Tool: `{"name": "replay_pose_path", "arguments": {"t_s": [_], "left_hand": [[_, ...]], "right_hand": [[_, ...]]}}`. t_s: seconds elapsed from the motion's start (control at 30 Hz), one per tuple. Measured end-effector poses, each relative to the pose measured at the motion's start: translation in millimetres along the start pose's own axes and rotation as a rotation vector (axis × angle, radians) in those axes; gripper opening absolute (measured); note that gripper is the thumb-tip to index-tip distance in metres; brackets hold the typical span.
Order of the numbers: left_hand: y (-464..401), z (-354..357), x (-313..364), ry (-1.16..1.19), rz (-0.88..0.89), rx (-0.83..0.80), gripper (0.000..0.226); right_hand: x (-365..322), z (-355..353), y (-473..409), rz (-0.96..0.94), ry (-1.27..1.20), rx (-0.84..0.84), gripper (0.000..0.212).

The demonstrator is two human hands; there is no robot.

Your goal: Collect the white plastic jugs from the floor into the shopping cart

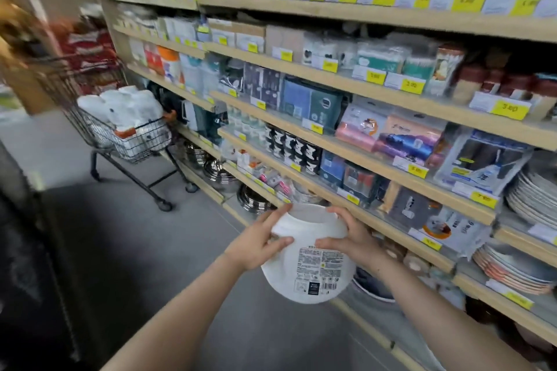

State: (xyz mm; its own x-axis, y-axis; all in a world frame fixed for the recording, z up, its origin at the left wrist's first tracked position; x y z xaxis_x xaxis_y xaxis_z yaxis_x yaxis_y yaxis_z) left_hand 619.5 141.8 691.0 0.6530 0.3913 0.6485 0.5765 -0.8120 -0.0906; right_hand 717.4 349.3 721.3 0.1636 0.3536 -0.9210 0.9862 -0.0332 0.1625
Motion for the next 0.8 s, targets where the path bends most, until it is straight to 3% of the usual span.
{"name": "replay_pose_path", "arguments": {"t_s": [0.2,0.4,0.53,0.8], "left_hand": [[28,-101,-90,-0.059,-0.094,0.071,0.074],[34,-164,-170,-0.054,-0.176,0.159,0.077],[18,-195,-236,-0.044,-0.249,0.182,0.077],[-47,-303,-347,-0.058,-0.389,0.295,0.072]], "right_hand": [[-63,80,-104,-0.036,-0.044,-0.108,0.079],[-98,131,-212,-0.066,-0.02,-0.222,0.085],[-109,155,-295,-0.086,0.007,-0.303,0.091],[-165,178,-496,-0.167,0.048,-0.455,0.08]]}}
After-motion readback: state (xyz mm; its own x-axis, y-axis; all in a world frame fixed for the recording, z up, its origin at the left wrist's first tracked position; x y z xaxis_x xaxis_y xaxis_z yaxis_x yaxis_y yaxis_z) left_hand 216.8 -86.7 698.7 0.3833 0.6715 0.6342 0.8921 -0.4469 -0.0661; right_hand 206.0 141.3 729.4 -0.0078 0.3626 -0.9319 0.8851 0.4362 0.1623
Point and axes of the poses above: each hand's wrist, its own y-axis away from the middle knuckle, its own z-axis out of the palm, x = y × z, the point moved 2 cm from there along -y, towards the middle knuckle, and after that the axes turned 9 degrees about -x, right-handed, at the moved point
